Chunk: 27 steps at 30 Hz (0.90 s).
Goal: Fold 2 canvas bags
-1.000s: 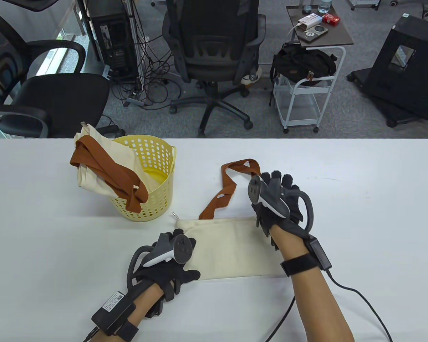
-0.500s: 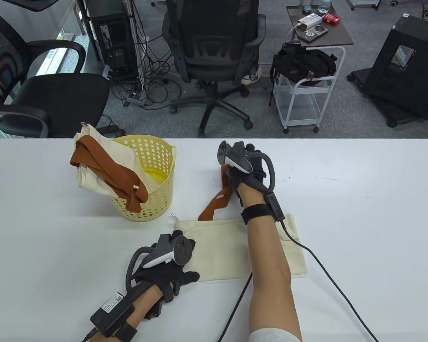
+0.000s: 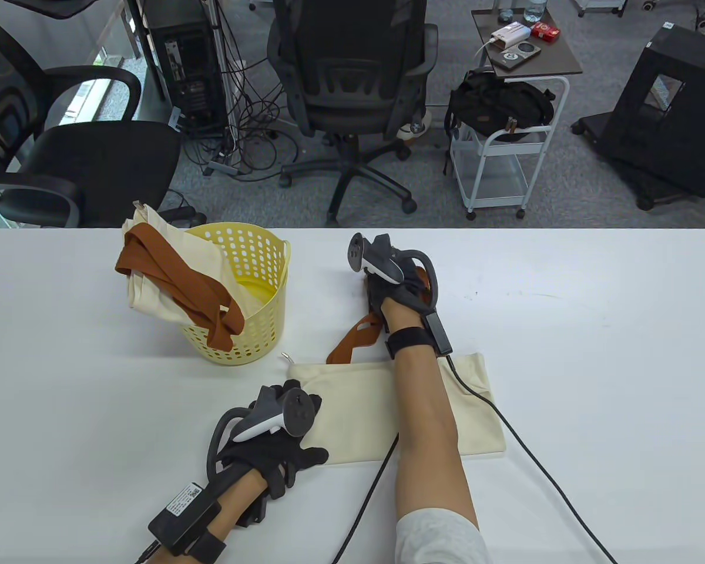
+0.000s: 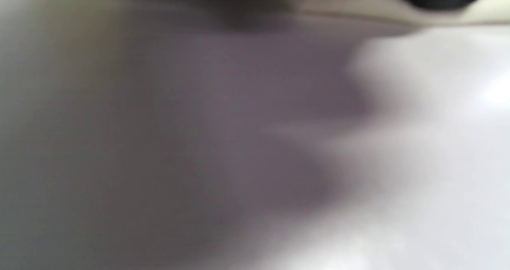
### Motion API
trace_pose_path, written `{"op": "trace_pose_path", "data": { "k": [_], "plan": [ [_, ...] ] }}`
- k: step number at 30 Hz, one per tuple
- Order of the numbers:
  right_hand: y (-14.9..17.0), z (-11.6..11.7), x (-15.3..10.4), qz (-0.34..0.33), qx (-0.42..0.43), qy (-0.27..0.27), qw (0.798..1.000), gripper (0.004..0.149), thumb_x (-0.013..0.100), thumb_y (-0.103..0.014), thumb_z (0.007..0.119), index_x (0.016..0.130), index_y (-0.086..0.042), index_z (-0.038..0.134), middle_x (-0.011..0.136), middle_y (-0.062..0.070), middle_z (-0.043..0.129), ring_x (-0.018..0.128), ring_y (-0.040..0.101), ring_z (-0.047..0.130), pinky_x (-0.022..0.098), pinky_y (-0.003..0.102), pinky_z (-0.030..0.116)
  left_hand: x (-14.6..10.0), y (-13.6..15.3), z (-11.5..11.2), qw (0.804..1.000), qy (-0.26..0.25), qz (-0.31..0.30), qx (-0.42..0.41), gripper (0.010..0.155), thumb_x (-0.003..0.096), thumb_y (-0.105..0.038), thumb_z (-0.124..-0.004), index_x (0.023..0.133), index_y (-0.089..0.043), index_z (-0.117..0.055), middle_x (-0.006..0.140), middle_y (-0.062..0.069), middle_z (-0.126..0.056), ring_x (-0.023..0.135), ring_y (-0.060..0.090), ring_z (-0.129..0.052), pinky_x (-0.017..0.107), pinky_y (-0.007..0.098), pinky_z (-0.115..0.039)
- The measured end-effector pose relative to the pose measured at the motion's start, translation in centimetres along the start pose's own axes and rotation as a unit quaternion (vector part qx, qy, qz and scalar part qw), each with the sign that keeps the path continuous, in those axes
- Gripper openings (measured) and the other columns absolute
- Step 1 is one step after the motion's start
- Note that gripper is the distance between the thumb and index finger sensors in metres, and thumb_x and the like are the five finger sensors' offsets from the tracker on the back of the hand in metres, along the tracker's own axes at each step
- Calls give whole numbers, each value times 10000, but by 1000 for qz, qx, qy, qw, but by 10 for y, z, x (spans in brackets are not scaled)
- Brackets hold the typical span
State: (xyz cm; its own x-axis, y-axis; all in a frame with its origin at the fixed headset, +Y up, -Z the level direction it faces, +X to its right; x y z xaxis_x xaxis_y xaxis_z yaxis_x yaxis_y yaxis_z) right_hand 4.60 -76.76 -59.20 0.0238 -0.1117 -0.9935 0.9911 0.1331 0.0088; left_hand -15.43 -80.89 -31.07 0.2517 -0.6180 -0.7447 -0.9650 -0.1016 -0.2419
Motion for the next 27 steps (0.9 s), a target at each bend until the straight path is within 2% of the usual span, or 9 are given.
{"op": "trace_pose_path", "data": {
  "k": [3, 5, 9, 13, 17, 21, 24, 27],
  "plan": [
    [7, -13, -13, -6, -18, 32, 999, 387, 450, -294, 874, 829, -358, 826, 965, -58, 864, 974, 242, 792, 739, 482, 674, 0, 1, -1, 1000, 0, -2, -3, 912, 365, -655, -689, 1039, -408, -126, 1086, 18, 121, 1088, 380, 5, 779, 615, -128],
    [13, -25, -26, -17, -8, 58, 998, 389, 443, -301, 878, 826, -347, 832, 884, -46, 933, 879, 236, 901, 675, 472, 749, 1, 2, -2, 1000, 2, -5, -12, 913, 366, -655, -687, 1036, -415, -117, 1081, 11, 134, 1082, 368, 27, 774, 610, -105],
    [27, -58, -65, -43, 7, 113, 993, 399, 432, -322, 881, 829, -326, 837, 778, -21, 989, 700, 215, 1017, 559, 450, 834, 1, 3, -3, 1000, 2, -4, -16, 910, 365, -657, -682, 1033, -423, -111, 1078, 5, 140, 1079, 357, 41, 771, 601, -89],
    [47, -90, -129, -89, 54, 155, 982, 421, 429, -337, 882, 846, -316, 830, 748, -21, 1000, 615, 200, 1043, 513, 435, 856, 1, 4, -3, 1000, 3, -4, -19, 911, 365, -658, -683, 1033, -424, -109, 1078, 3, 142, 1079, 353, 46, 771, 599, -84],
    [57, -102, -195, -133, 94, 153, 975, 424, 428, -338, 887, 847, -308, 835, 744, -16, 1005, 555, 176, 1060, 476, 418, 873, 1, 4, -3, 1000, 4, -3, -22, 908, 367, -658, -681, 1031, -429, -107, 1077, -1, 146, 1078, 347, 53, 771, 595, -77],
    [63, -93, -255, -186, 148, 114, 965, 427, 430, -333, 885, 852, -301, 832, 751, -9, 1001, 560, 178, 1055, 479, 423, 869, 1, 4, -3, 1000, 4, -1, -21, 910, 365, -659, -682, 1031, -429, -107, 1078, -2, 144, 1078, 347, 50, 771, 595, -80],
    [64, -77, -287, -210, 152, 96, 961, 432, 430, -337, 883, 856, -304, 827, 757, -15, 997, 572, 175, 1052, 493, 421, 866, 0, 3, -3, 1000, 3, -1, -20, 907, 366, -658, -682, 1031, -428, -109, 1079, 1, 141, 1079, 349, 46, 772, 595, -84],
    [61, -53, -313, -257, 184, 77, 946, 429, 429, -334, 887, 853, -308, 832, 759, -16, 998, 576, 178, 1052, 495, 423, 866, 0, 3, -2, 1000, 2, -1, -19, 906, 367, -655, -681, 1033, -425, -111, 1080, 4, 138, 1080, 352, 44, 773, 596, -86]
  ]
}}
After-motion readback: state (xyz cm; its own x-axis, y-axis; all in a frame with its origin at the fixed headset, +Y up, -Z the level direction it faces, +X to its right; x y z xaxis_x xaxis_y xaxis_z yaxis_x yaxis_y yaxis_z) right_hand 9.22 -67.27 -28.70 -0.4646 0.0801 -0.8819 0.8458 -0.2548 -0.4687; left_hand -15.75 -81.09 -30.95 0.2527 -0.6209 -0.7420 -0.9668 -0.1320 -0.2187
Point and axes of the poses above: the tracker on the back of each hand, its own y axis roughly to the little-finger side, its own x axis roughly from the wrist to the fingertips, z = x × y, the point moved 3 cm from there along x, roughly from the wrist to the fingertips
